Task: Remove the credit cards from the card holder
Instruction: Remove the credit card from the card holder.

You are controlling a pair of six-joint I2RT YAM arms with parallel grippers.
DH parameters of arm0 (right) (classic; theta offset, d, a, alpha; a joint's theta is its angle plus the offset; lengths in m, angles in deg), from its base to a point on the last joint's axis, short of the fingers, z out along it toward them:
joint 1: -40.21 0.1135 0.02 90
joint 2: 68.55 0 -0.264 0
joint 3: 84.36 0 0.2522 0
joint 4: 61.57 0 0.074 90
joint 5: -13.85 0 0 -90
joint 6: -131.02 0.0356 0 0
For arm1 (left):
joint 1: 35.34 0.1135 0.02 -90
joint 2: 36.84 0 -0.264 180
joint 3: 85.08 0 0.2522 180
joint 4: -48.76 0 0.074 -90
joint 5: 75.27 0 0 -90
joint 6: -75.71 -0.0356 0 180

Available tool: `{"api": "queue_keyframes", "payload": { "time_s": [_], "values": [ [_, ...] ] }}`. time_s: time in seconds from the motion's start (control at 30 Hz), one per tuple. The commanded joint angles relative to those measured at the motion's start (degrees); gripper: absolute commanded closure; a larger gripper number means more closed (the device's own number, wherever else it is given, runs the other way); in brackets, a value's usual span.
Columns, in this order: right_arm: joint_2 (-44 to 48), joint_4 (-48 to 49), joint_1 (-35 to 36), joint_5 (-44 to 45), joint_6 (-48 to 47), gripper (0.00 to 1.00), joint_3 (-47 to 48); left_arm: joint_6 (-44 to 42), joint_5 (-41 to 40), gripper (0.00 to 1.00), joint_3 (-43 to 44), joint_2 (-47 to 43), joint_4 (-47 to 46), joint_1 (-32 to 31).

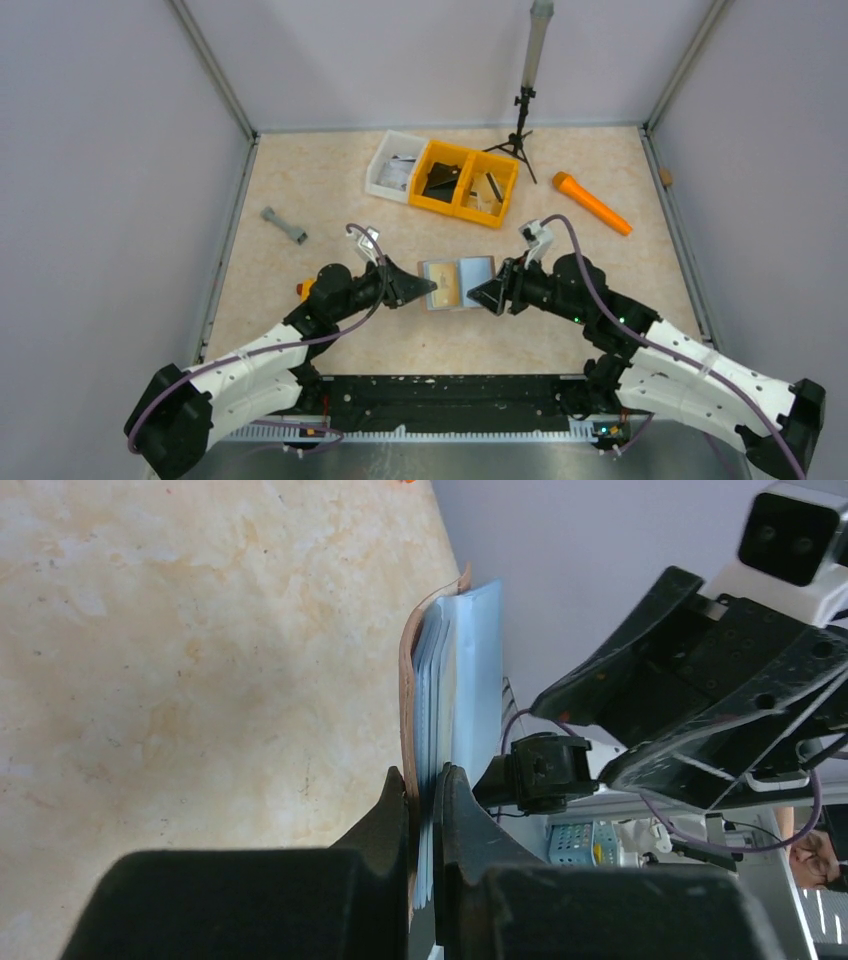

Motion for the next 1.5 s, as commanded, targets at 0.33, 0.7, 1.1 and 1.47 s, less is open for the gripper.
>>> {"api": "queue_keyframes", "payload": {
  "time_s": [0.33, 0.7, 1.1, 1.47],
  "values": [
    [-8.75, 11.11, -0.35, -7.0, 2.71, 0.48, -2.52, 4.27, 6.07, 1.0, -0.85, -0.26, -15.12, -0.23],
    [-8.4, 13.3, -0.4, -8.58, 3.97, 0.48, -0.69, 6.26, 8.5, 1.0, -1.18, -1.43, -17.56, -0.21],
    [-11.61, 11.99, -0.42, -7.67, 5.07, 0.48, 0.87, 5.61, 8.41, 1.0, -1.3, -3.16, -16.46, -0.22],
    [-9.3, 23.37, -1.34, -14.46, 12.99, 0.64, -2.26, 13.86, 10.68, 1.0, -3.87, 0.24, -33.08, -0.22]
  ]
}}
